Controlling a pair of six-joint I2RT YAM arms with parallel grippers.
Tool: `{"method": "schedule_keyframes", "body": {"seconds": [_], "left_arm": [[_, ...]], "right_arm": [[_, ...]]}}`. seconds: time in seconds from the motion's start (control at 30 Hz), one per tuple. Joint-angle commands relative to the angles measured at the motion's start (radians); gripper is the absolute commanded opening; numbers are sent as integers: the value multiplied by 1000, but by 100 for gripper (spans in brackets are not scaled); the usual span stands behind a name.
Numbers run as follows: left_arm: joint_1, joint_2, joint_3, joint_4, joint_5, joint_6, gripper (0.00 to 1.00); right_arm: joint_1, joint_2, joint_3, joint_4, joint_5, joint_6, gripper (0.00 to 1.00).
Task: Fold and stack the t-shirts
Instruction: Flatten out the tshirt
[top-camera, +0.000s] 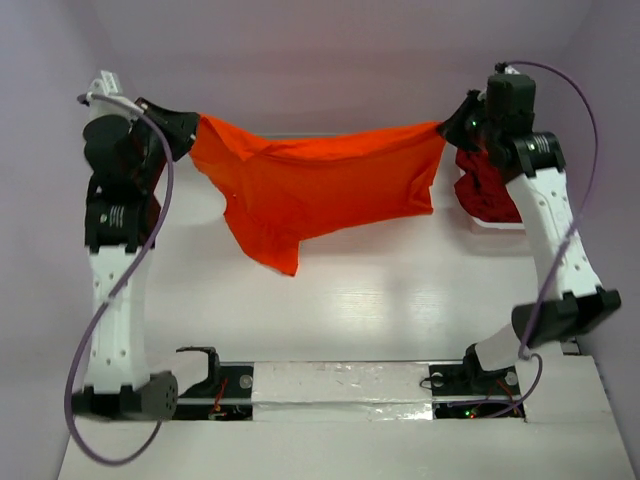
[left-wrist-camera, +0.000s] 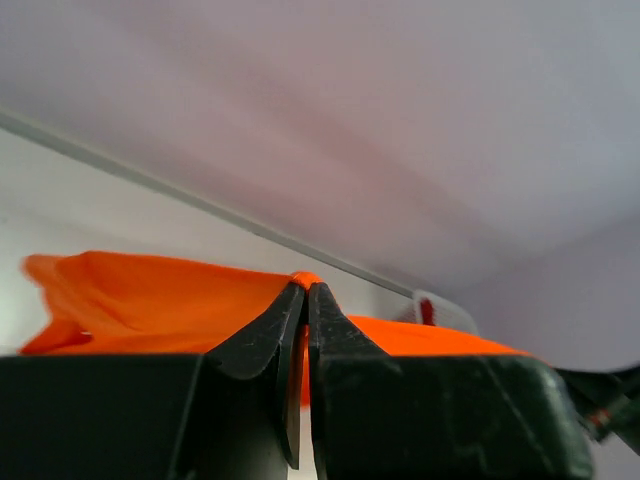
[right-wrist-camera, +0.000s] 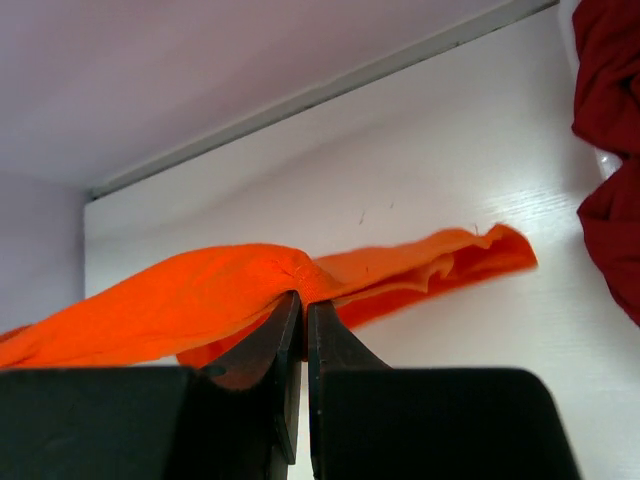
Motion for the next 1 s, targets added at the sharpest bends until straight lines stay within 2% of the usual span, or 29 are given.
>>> {"method": "schedule_keyframes", "body": {"seconds": [0.0,0.03,0.07,0.2,0.33,0.5,0.57,0.73,0.83,0.97], "left_arm": [[4,-163,-61,100,136,1,0],[4,-239,-89,98,144,1,0],[4,-281,-103,90,150,1,0],[4,-468,-152,51,156,-19,0],[4,-670,-186,34,156,-58,0],[4,-812,-151,21,164,-108,0],[4,-818,-68,-24,153,-107,0],[-6,-769,11,-32,142,-89,0],[-6,-728,-63,14,119,-65,0],[-6,-604,-250,139,112,-50,0]], "right_arm": [[-7,-188,-184,171,-96,-54,0],[-7,-289,-230,197,-108,-63,0],[-7,-342,-323,209,-110,-63,0],[-7,-595,-518,239,-144,-54,0],[-7,-822,-630,201,-176,-72,0],[-7,-1099,-663,168,-220,-98,0],[-7,-1143,-642,137,-220,-93,0],[-7,-1161,-629,157,-233,-75,0],[-7,-1099,-661,220,-220,-64,0],[-7,-952,-667,315,-202,-57,0]]}}
